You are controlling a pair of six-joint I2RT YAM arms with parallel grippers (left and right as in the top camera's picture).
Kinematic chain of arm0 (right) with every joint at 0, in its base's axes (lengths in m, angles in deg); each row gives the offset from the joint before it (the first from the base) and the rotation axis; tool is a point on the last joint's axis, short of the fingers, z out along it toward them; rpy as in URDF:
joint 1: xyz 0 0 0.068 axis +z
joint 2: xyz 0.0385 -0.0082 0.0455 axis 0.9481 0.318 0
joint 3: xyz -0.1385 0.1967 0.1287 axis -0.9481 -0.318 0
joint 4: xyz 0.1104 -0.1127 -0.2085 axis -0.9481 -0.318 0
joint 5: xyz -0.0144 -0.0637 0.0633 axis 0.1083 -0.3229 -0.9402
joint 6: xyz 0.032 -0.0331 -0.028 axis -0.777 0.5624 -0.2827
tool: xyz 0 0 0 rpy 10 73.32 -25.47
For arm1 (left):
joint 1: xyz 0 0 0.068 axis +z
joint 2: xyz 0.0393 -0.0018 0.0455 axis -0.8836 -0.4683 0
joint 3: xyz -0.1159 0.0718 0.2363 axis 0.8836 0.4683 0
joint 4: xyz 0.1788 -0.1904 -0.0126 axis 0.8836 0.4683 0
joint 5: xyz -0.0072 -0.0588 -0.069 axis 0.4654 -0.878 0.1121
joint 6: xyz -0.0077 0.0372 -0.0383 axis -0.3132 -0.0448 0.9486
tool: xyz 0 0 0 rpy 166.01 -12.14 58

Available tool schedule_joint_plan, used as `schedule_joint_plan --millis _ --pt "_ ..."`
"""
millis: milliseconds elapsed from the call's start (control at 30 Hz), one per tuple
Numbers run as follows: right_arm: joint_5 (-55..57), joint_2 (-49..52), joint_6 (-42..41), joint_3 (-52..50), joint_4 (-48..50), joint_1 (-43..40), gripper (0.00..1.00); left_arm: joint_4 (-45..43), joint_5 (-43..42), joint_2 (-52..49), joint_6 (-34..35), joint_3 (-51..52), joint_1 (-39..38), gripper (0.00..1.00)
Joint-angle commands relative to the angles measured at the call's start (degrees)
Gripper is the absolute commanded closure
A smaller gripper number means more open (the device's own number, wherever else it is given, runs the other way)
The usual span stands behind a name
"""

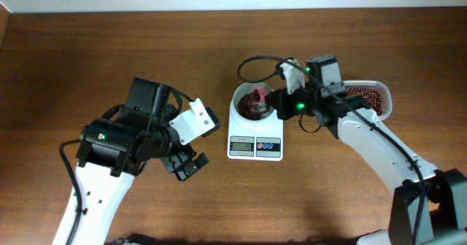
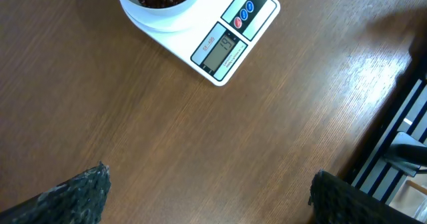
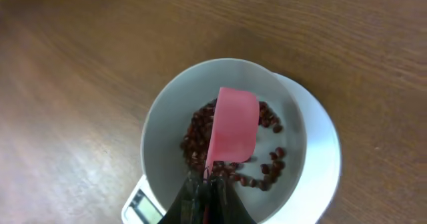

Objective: Scoop and weigh 50g on scale
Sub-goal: 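Carry the scoop over the bowl and pour beans in with the right gripper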

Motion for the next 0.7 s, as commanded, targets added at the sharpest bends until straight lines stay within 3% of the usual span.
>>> schedule_joint_plan --millis 0,433,533,667 --pt "7.7 -2.8 4.2 1.5 -0.9 2.8 0.96 -0.1 -0.2 0.1 -0.9 0.2 0.3 0.01" --pt "13.5 -6.5 11.1 1.5 -3.1 6.7 0.96 -0.1 -0.2 0.1 -0.9 0.2 0.3 0.01" --pt "22.8 -6.5 14.0 1.5 -3.7 9.6 0.96 -0.1 -0.2 0.1 -0.9 0.2 0.3 0.01" --pt "23.1 -6.5 14.0 1.5 -3.1 10.3 0.96 -0.1 -0.2 0.1 -0.9 0.2 0.3 0.01"
